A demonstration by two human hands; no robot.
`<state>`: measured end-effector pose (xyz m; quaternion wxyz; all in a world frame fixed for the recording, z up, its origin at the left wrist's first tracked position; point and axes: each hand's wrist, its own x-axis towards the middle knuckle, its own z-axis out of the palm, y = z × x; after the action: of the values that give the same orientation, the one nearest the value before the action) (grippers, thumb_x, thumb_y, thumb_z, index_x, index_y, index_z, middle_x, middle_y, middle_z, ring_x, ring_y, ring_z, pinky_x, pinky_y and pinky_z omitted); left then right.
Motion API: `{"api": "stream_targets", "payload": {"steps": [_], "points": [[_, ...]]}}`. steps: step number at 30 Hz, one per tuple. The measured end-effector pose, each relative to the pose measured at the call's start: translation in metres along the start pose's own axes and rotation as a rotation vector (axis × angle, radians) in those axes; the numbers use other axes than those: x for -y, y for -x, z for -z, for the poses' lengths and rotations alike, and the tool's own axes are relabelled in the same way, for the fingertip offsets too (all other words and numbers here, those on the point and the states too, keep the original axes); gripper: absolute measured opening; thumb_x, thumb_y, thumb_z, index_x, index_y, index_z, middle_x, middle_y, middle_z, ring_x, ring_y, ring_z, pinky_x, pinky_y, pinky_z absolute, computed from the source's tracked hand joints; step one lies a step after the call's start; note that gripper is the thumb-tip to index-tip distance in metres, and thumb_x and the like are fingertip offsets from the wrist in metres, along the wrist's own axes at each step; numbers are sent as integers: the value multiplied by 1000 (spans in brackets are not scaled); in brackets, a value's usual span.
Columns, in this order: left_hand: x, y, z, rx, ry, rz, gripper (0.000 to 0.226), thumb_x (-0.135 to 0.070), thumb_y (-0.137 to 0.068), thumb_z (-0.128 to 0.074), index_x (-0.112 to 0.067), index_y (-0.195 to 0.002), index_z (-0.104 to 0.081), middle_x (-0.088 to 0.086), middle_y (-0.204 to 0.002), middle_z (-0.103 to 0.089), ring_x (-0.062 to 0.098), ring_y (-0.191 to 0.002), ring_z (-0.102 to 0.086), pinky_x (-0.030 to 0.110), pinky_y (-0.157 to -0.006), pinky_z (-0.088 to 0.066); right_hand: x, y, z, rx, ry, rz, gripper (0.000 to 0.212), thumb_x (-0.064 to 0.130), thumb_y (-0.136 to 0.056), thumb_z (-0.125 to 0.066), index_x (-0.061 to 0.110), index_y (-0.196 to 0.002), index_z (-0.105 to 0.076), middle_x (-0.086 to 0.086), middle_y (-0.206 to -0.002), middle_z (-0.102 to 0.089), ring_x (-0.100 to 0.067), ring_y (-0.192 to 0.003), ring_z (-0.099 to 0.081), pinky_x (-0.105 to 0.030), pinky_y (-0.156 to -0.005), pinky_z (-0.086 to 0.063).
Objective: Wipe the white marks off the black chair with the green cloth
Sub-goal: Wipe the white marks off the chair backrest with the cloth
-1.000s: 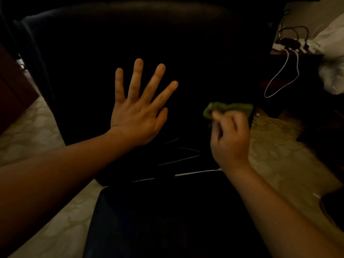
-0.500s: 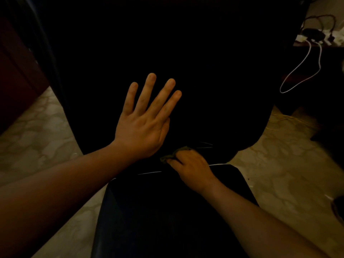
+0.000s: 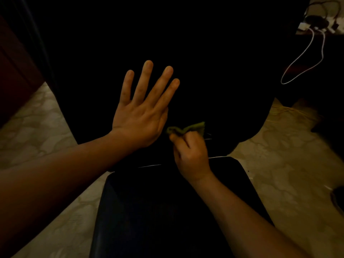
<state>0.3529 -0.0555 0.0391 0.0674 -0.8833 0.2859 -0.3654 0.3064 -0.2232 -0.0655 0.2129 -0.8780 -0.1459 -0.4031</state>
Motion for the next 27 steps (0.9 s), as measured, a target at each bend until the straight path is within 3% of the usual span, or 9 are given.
{"api": "stream_targets", "payload": {"steps": [5, 7, 9, 12, 15, 17, 20, 23, 27], "points": [[0, -1, 0, -14, -9, -10, 66, -39, -110, -25, -22, -166, 3, 6, -175, 4, 37, -156, 14, 56, -124, 13, -27, -12, 24, 72, 142, 301, 13, 15, -94, -69, 9, -104, -74, -12, -71, -51, -31, -67, -47, -41, -58, -31], [-1, -1, 0, -14, -5, -8, 66, -40, -110, -26, -23, -166, 3, 5, -175, 4, 37, -156, 14, 55, -124, 13, -54, -24, 49, -10, 166, 263, 11, 16, -97, -66, 10, -104, -73, -13, -71, -50, -32, -64, -49, -41, -55, -33], [-3, -3, 1, -10, 4, -13, 66, -41, -110, -26, -23, -166, 3, 5, -175, 4, 36, -157, 13, 55, -124, 13, -71, -28, 65, -144, 148, 94, 13, 15, -99, -63, 6, -97, -72, -10, -75, -48, -30, -65, -48, -39, -54, -38], [-5, -6, -1, 2, 11, -24, 66, -42, -110, -24, -23, -166, 6, 5, -174, 8, 35, -156, 17, 54, -123, 15, -51, -19, 54, -339, 100, -274, 12, 10, -96, -64, 3, -92, -72, -11, -84, -51, -24, -74, -49, -28, -68, -43], [-3, -4, -3, 0, 7, -8, 68, -41, -109, -26, -23, -166, 7, 5, -174, 8, 36, -156, 17, 55, -123, 16, -5, -6, 16, -416, -89, -554, 5, -1, -90, -66, 1, -93, -70, -10, -92, -56, -9, -88, -50, -4, -85, -34], [0, -3, -4, 4, 5, -6, 68, -41, -109, -26, -23, -166, 8, 5, -174, 9, 37, -156, 16, 55, -123, 16, 19, 3, -7, -399, -225, -659, 9, -6, -89, -65, 0, -95, -68, -2, -96, -55, 5, -91, -48, -7, -85, -42], [3, -1, -5, -2, 4, -9, 67, -40, -109, -25, -23, -166, 7, 5, -174, 7, 39, -157, 13, 56, -124, 14, 34, 21, -25, -215, -224, -530, 9, -2, -89, -67, 4, -95, -67, -10, -95, -57, -9, -92, -54, -35, -83, -52], [2, -1, -4, -29, -11, -22, 66, -40, -109, -27, -22, -166, 2, 5, -175, 3, 37, -157, 12, 56, -124, 13, 6, 14, -1, -26, -166, -332, 7, 8, -90, -59, 6, -90, -65, -11, -91, -55, -20, -83, -54, -36, -76, -50], [-2, -6, -5, -16, 0, -22, 68, -41, -108, -27, -23, -166, 4, 4, -175, 6, 36, -157, 16, 55, -124, 14, -35, -15, 61, -88, -12, -226, 9, 4, -88, -68, 7, -95, -71, -10, -88, -55, -25, -80, -56, -36, -71, -52]]}}
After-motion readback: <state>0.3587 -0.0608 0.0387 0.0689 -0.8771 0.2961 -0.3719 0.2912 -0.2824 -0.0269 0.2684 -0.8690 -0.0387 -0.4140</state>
